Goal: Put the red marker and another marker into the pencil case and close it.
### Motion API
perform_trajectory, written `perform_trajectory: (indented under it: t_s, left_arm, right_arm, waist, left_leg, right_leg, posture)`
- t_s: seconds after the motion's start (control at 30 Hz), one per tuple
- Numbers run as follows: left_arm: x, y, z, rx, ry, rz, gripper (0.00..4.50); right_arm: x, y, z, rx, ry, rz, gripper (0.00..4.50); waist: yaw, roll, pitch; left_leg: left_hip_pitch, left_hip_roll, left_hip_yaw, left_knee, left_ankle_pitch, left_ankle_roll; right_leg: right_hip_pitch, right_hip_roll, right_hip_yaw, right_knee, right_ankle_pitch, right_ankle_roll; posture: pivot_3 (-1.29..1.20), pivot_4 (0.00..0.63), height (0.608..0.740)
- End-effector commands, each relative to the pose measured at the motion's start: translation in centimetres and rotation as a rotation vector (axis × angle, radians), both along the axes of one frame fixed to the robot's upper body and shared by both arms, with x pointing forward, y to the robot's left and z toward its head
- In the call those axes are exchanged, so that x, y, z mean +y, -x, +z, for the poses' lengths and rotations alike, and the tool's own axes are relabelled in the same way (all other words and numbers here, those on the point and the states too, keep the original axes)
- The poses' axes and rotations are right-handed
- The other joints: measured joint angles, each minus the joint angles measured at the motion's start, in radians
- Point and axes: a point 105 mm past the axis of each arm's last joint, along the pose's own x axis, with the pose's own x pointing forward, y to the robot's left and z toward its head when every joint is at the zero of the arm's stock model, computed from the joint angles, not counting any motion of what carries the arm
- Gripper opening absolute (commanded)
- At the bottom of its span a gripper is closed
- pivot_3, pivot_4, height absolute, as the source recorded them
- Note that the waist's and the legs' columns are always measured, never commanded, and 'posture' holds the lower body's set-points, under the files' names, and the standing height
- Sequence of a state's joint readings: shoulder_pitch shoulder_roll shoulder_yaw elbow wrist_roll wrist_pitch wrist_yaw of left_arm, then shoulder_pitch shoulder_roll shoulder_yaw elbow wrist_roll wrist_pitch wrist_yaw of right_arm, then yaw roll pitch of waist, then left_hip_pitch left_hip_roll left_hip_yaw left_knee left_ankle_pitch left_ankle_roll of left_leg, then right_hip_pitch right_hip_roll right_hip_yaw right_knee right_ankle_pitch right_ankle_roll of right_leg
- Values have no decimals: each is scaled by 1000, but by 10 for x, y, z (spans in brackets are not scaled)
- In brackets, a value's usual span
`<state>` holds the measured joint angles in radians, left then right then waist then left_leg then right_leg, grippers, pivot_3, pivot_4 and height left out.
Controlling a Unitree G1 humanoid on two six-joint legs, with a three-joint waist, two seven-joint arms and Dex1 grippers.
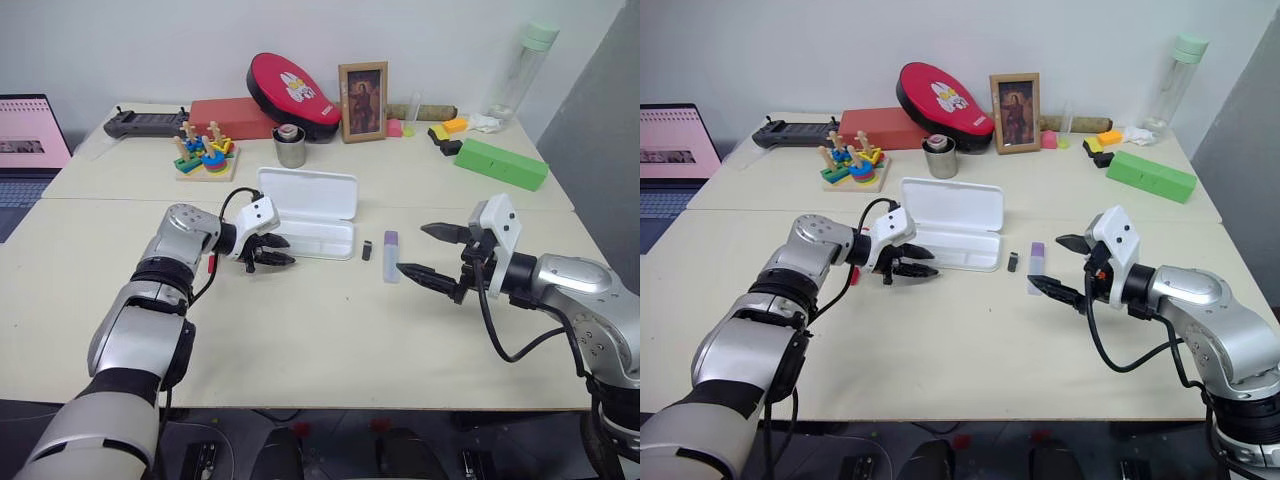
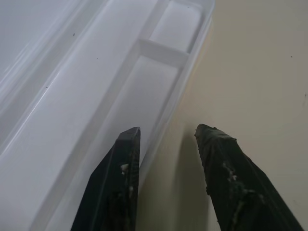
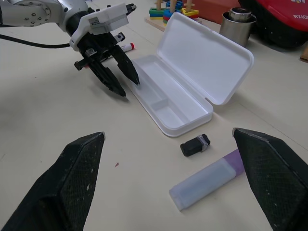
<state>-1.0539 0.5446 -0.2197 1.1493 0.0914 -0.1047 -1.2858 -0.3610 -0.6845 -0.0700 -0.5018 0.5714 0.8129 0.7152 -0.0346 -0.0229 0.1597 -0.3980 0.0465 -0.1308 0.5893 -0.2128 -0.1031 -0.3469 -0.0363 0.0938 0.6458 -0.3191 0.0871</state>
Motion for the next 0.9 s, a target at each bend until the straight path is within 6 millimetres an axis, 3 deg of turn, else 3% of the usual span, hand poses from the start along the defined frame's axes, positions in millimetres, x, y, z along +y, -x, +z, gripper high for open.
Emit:
perform_trajectory:
  t_s: [0.03, 0.23, 0.5, 0.67, 0.9]
  left_arm:
    - [-2, -1, 1, -12, -12, -12, 1062]
    - [0, 1, -5, 4, -19, -10, 36]
    - [3, 2, -1, 4, 11, -5, 36]
    - [0, 3, 12, -5, 57, -34, 36]
    - [1, 24, 23, 50, 76, -162, 36]
  right_arm:
    - [-2, 3, 14, -58, -11, -5, 4500]
    - [-3, 3, 14, -59, -11, -6, 4500]
    - [-3, 2, 16, -62, -13, 5, 4500]
    - [-2, 2, 16, -61, -16, 11, 4500]
    - [-1, 5, 16, -58, -16, 23, 4500]
  waist:
    - [0, 0, 0]
    - [0, 0, 0]
    - [0, 0, 0]
    - [0, 0, 0]
    - [-3, 0, 0]
  left_leg:
    - [0, 0, 0, 0, 0, 0]
    - [0, 0, 0, 0, 0, 0]
    - [1, 0, 0, 1, 0, 0]
    - [1, 0, -1, 1, 0, 0]
    - [1, 0, -1, 1, 0, 0]
  right_leg:
    - [0, 0, 0, 0, 0, 0]
    - [1, 0, 0, 0, 0, 0]
    - [2, 0, 0, 1, 0, 0]
    - [2, 0, -1, 1, 0, 0]
    - [2, 0, -1, 1, 0, 0]
  posture:
    - [0, 150, 740]
    - [0, 150, 740]
    - [0, 150, 740]
    - [0, 150, 740]
    - [0, 150, 740]
